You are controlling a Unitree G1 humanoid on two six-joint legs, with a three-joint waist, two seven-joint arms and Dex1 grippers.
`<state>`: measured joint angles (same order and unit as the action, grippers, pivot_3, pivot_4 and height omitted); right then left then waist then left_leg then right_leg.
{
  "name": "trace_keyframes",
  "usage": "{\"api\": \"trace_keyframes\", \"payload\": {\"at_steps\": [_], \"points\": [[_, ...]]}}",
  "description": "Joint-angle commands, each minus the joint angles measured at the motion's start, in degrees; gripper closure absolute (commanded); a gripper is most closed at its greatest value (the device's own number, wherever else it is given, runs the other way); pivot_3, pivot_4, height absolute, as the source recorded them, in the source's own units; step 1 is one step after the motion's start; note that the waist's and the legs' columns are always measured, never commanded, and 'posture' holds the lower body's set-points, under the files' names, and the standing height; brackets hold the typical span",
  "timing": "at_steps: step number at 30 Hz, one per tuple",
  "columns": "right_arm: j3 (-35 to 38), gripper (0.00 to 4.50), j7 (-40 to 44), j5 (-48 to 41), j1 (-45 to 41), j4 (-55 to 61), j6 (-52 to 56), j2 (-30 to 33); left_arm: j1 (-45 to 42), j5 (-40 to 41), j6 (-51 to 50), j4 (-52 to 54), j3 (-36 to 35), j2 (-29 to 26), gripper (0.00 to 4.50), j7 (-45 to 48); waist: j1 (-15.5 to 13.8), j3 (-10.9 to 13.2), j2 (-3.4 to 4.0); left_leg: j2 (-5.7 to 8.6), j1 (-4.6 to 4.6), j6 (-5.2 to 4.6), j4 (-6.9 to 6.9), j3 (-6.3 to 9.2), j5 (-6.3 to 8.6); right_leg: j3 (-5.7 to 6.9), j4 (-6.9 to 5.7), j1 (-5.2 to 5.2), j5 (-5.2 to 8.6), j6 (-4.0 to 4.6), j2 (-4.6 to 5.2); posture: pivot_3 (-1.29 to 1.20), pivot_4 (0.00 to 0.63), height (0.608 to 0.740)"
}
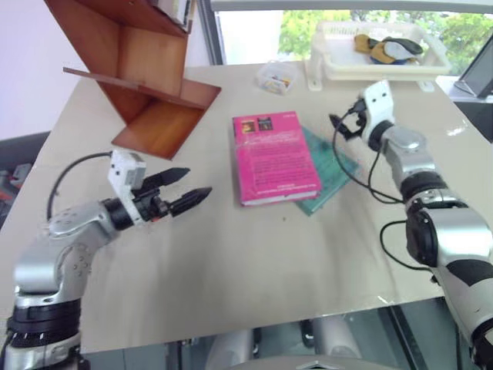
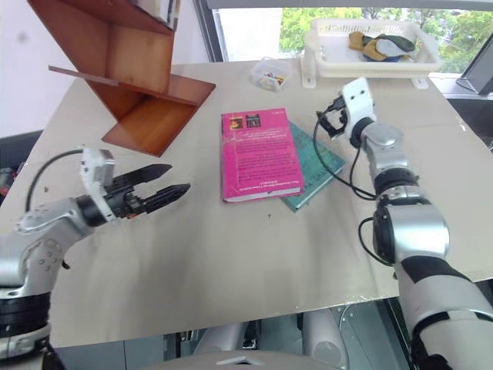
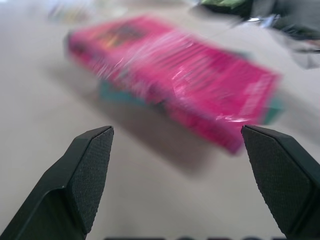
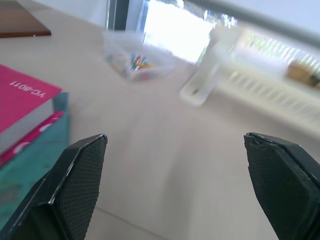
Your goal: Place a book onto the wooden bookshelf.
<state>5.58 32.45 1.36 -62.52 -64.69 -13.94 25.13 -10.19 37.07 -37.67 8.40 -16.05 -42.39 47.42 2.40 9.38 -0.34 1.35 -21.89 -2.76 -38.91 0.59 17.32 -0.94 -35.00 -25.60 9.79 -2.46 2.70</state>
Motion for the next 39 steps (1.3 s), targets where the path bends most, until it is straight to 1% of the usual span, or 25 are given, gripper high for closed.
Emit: {"api": "trace_keyframes", "payload": {"at_steps": [1,4,6,8,10,13,15,18,23,28,33,35,39], "points": [[1.6,0.0,7.1,-5.8,10.1,21.8,7.4,3.7,-3.9,0.1,-0.7,-4.8,0.6,1.4,0.09,-0.2,-0.1,0.0,-0.02,-0.01,-0.01,0.0,0.01,0.0,0.0,-0.01,0.03,0.0,0.0,0.0,-0.01,0.0,0.15,0.74],[3.4,0.0,11.2,-12.3,25.2,48.0,20.6,8.5,-8.2,-0.7,-0.2,-11.5,2.0,2.8,0.09,1.0,-0.6,0.0,0.01,-0.07,-0.09,-0.01,-0.03,0.04,0.0,0.03,0.0,-0.03,0.0,-0.01,0.01,0.0,0.15,0.74],[6.5,0.0,11.6,-16.5,33.3,61.2,29.0,11.8,-10.9,0.3,-0.9,-15.0,2.4,3.8,0.09,2.3,-0.8,0.0,0.07,-0.06,-0.11,-0.02,-0.06,0.05,0.01,0.04,-0.03,-0.04,0.0,-0.01,0.02,0.0,0.15,0.74],[9.2,0.0,12.3,-20.5,38.9,69.9,34.8,14.3,-13.0,0.9,-1.8,-17.6,2.5,4.5,0.09,3.2,-1.0,0.0,0.07,-0.02,-0.11,-0.05,-0.13,-0.05,0.02,-0.03,-0.02,-0.05,-0.01,-0.03,0.06,0.0,0.15,0.74],[13.5,0.0,15.5,-27.0,46.4,79.1,40.7,17.6,-15.3,2.3,-4.5,-20.4,3.3,5.2,0.09,5.8,-1.2,-0.1,0.04,-0.03,-0.05,-0.09,-0.27,-0.09,0.04,-0.04,-0.08,0.02,-0.02,-0.05,0.03,0.0,0.15,0.74],[18.1,0.0,19.6,-32.8,55.1,87.4,43.9,21.0,-18.3,2.3,-8.0,-25.0,5.5,6.4,0.09,8.9,-1.9,-0.1,-0.13,-0.01,0.11,-0.31,-0.31,-0.02,0.17,0.03,-0.31,0.12,0.01,-0.03,-0.2,0.0,0.15,0.74],[19.8,0.0,19.4,-33.2,58.0,89.4,44.1,22.0,-20.7,2.4,-10.1,-28.3,6.6,7.7,0.09,10.2,-1.8,-0.2,-0.16,0.0,0.18,-0.35,-0.44,-0.05,0.18,0.0,-0.45,0.18,0.01,-0.04,-0.23,0.0,0.15,0.74],[20.7,0.0,17.7,-33.4,59.2,90.5,44.1,22.0,-24.4,2.1,-12.1,-33.8,6.3,9.9,0.09,10.2,-1.7,-0.1,-0.24,0.02,0.39,-0.43,-0.65,-0.14,0.14,-0.05,-0.55,0.43,0.03,-0.07,-0.23,0.0,0.15,0.74],[18.9,0.0,17.4,-31.6,60.5,91.2,42.3,22.1,-33.3,1.8,-16.4,-47.3,5.8,13.8,0.09,11.0,-1.8,0.0,-0.4,-0.01,0.96,-0.45,-0.65,-0.16,0.09,-0.1,-0.58,0.91,0.06,-0.09,-0.33,0.0,0.15,0.74],[18.4,0.0,17.2,-30.8,59.8,90.7,41.5,22.8,-40.2,1.8,-18.8,-58.6,3.2,17.3,0.09,10.9,-1.7,0.0,-0.42,0.02,0.93,-0.45,-0.64,-0.18,0.09,-0.14,-0.56,0.91,0.05,-0.08,-0.34,0.0,0.15,0.74],[18.1,0.0,17.4,-30.3,59.4,90.4,40.8,23.5,-44.9,1.1,-17.7,-69.7,-1.1,21.1,0.09,5.1,-1.9,0.0,-0.44,0.03,0.9,-0.43,-0.56,-0.16,0.09,-0.13,-0.53,0.85,0.04,-0.07,-0.27,0.0,0.15,0.74],[17.9,0.0,17.4,-30.0,59.6,90.5,40.5,23.3,-46.6,1.8,-17.1,-73.8,-4.2,22.8,0.09,0.9,-2.1,0.0,-0.44,0.05,0.9,-0.44,-0.55,-0.15,0.09,-0.12,-0.52,0.85,0.04,-0.08,-0.24,0.0,0.15,0.74],[17.6,0.0,17.4,-30.4,59.2,90.5,40.3,23.0,-49.0,2.7,-17.0,-77.1,-8.7,24.6,0.09,-1.0,-2.5,0.0,-0.45,0.11,0.91,-0.44,-0.54,-0.11,0.1,-0.07,-0.56,0.87,0.04,-0.1,-0.12,0.0,0.15,0.74]]}}
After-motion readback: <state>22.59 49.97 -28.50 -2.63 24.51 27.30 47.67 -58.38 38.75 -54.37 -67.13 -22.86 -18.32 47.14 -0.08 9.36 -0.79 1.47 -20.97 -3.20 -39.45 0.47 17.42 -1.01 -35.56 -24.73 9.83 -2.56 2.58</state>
